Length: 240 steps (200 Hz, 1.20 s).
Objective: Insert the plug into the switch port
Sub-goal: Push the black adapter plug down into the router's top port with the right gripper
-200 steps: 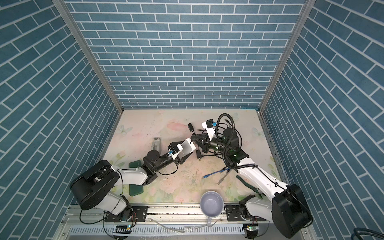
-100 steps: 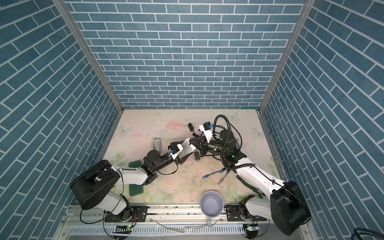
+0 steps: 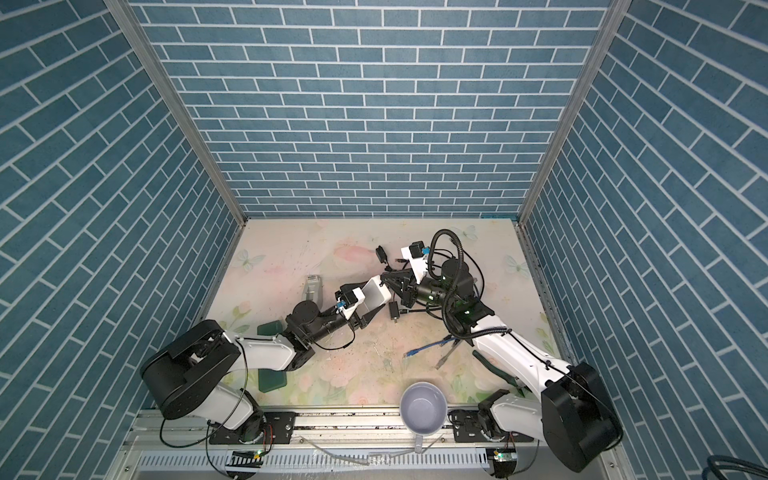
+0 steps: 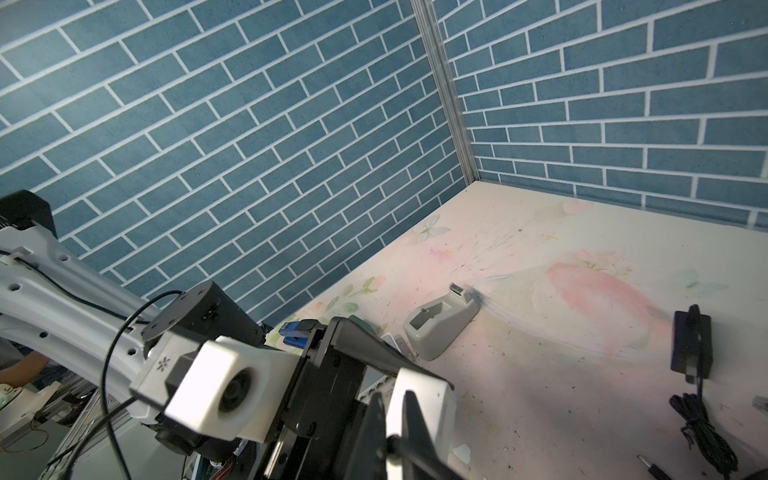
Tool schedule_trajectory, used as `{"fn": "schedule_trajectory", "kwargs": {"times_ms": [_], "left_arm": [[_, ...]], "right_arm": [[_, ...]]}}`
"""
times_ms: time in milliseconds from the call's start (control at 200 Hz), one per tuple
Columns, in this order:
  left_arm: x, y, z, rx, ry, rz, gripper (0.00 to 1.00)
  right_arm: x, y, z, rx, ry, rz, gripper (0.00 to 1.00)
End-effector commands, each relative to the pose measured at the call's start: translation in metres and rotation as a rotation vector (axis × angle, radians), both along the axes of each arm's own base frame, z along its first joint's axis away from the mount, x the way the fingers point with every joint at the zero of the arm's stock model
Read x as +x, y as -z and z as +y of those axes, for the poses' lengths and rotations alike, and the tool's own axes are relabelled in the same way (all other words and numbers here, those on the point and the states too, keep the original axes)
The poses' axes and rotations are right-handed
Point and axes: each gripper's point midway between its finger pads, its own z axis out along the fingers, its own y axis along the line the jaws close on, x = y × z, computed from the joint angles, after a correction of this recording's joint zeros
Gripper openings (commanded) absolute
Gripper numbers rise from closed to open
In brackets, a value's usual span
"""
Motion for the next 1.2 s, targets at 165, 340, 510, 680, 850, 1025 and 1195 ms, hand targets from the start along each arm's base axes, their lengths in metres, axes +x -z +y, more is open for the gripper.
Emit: {"fn": "schedule_trajectory", "kwargs": {"times_ms": [165,340,510,680,850,1025,1195], "left_arm": [[-0.006,-0.014,-0.001,-0.054,0.026,-0.031,0.48],[-0.006,-0.027,-0.002,-0.099,0.037,-0.029,0.47],[-0.004,-0.045,-0.003,-0.154,0.041,-0.025,0.46],[-0.005,-0.065,-0.002,-0.209,0.047,-0.050,0.45],[-0.007,-0.084,0.001,-0.241,0.046,-0.089,0.44],[-0.009,-0.104,0.002,-0.242,0.043,-0.130,0.45],[-0.010,-0.131,0.006,-0.269,0.033,-0.188,0.45]], "right_arm": [[0.003,-0.001,0.000,0.000,0.010,-0.041,0.00],[0.005,0.009,0.003,-0.019,0.004,-0.015,0.00],[0.002,0.022,0.008,-0.063,0.002,-0.009,0.00],[-0.002,0.033,0.012,-0.097,-0.005,0.003,0.00],[-0.005,0.046,0.011,-0.120,0.000,0.029,0.00],[-0.010,0.064,0.011,-0.169,-0.007,0.069,0.00],[-0.016,0.081,0.011,-0.190,-0.006,0.116,0.00]]}}
